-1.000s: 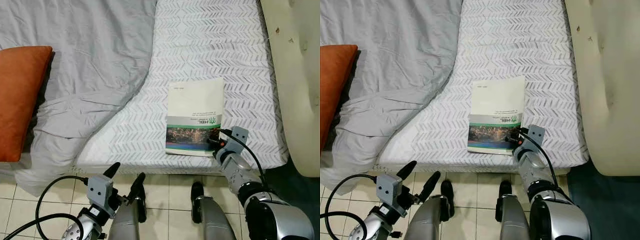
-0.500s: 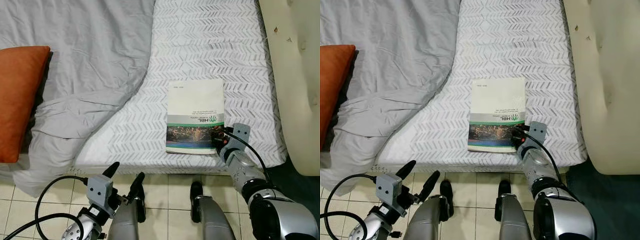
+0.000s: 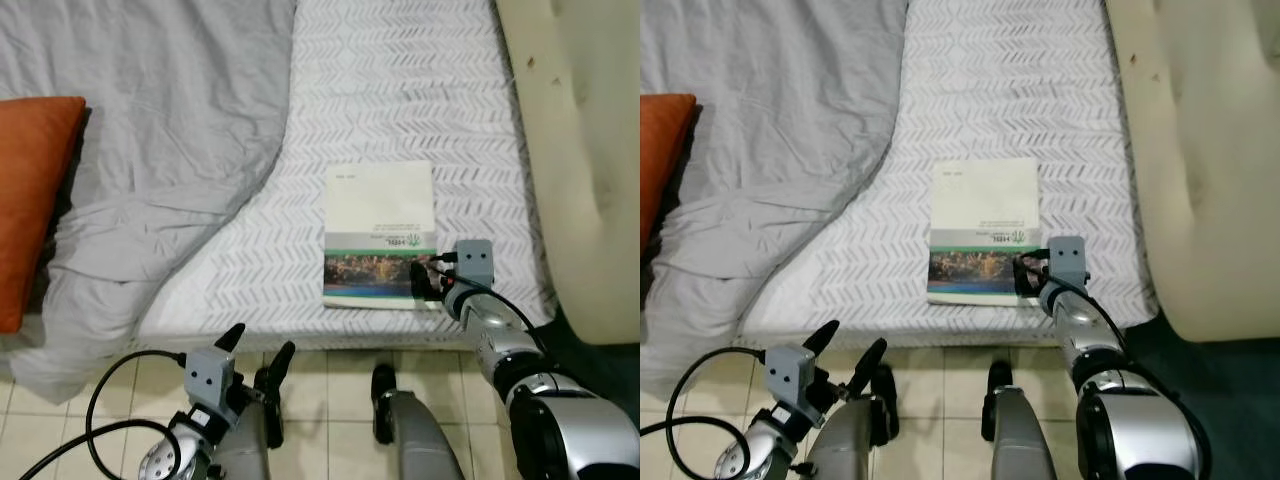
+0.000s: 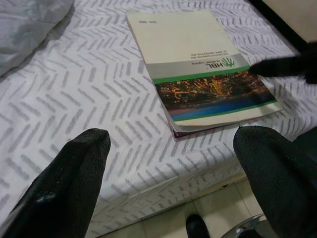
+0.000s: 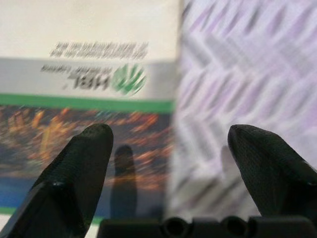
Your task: Clean up the room
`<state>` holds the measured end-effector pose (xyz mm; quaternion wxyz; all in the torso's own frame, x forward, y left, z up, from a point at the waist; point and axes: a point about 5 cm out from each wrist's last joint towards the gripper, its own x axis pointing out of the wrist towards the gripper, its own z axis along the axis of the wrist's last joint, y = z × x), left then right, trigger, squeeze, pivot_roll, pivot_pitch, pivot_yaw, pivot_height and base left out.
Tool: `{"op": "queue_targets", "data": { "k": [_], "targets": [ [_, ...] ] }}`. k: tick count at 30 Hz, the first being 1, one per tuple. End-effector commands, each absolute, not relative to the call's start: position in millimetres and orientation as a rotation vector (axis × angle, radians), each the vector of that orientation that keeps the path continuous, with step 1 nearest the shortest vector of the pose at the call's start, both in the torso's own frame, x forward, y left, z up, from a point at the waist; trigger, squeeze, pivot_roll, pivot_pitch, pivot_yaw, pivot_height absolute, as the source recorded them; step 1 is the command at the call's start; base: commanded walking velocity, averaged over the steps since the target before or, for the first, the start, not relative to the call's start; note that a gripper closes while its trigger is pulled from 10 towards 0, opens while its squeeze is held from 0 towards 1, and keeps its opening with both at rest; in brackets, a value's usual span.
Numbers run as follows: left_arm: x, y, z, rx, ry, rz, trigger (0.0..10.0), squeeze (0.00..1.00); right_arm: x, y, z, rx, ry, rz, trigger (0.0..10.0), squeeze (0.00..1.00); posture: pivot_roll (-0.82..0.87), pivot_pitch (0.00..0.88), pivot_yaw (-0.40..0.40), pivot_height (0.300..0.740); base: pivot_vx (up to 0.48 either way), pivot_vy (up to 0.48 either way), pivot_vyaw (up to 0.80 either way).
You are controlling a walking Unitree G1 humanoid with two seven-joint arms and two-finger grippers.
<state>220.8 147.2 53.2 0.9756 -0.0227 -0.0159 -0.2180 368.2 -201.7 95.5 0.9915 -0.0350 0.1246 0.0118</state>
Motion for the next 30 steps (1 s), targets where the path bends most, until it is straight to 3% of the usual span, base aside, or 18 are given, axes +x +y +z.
{"op": "queue_targets", "data": {
  "k": [1,4,5,7,10,12,14,15,18,22,23,26,30],
  "targets": [
    [214,155,36,-0.019,0.055,-0.402,10.0,0.0,361,-209,88,-0.116,0.249,0.009,10.0,1.0,0.03,0.362,-0.002,0.74,0.0,0.0,0.0],
    [219,160,37,0.003,0.068,-0.369,10.0,0.0,357,-215,87,-0.105,0.207,-0.013,10.0,1.0,0.02,0.284,-0.01,0.74,0.0,0.0,0.0],
    [226,164,36,0.03,0.085,-0.317,10.0,0.0,350,-219,82,-0.101,0.178,-0.025,10.0,1.0,0.01,0.208,-0.009,0.74,0.0,0.0,0.0],
    [233,167,32,0.054,0.126,-0.269,10.0,0.0,341,-218,73,-0.098,0.167,-0.024,10.0,1.0,0.0,0.147,-0.007,0.74,0.0,0.0,0.0],
    [238,170,32,0.087,0.157,-0.227,10.0,0.0,327,-215,61,-0.098,0.145,-0.014,10.0,1.0,-0.01,0.095,-0.003,0.74,0.0,0.0,0.0],
    [248,170,44,0.124,0.1,-0.209,10.0,0.0,304,-206,45,-0.137,0.122,0.009,10.0,1.0,-0.04,0.011,0.009,0.74,0.0,0.0,0.0],
    [252,170,48,0.129,0.077,-0.202,10.0,0.0,295,-202,40,-0.154,0.116,0.017,10.0,1.0,-0.04,0.0,0.01,0.74,0.0,0.0,0.0],
    [257,170,52,0.131,0.061,-0.194,10.0,0.0,282,-198,35,-0.169,0.099,0.018,10.0,0.0,-0.06,0.0,0.01,0.74,0.0,0.0,0.0],
    [265,171,63,0.095,0.002,-0.192,10.0,0.0,252,-204,37,-0.167,0.018,-0.055,10.0,0.0,-0.08,0.0,0.011,0.74,0.0,0.0,0.0],
    [269,171,70,0.071,-0.042,-0.195,10.0,0.0,239,-217,45,-0.146,-0.038,-0.137,10.0,0.0,-0.09,0.0,0.012,0.74,0.0,0.0,0.0],
    [273,167,78,0.07,-0.099,-0.188,10.0,0.0,234,-234,53,-0.098,-0.07,-0.219,10.0,0.0,-0.12,0.0,0.015,0.74,0.0,0.0,0.0],
    [275,162,82,0.04,-0.127,-0.188,10.0,0.0,236,-241,60,-0.043,-0.084,-0.248,10.0,0.0,-0.12,0.0,0.016,0.74,0.0,0.0,0.0],
    [276,148,85,-0.032,-0.143,-0.23,10.0,0.0,246,-225,69,0.025,-0.092,-0.17,10.0,0.0,-0.12,0.0,0.015,0.74,0.0,0.12,0.0]
  ]
}}
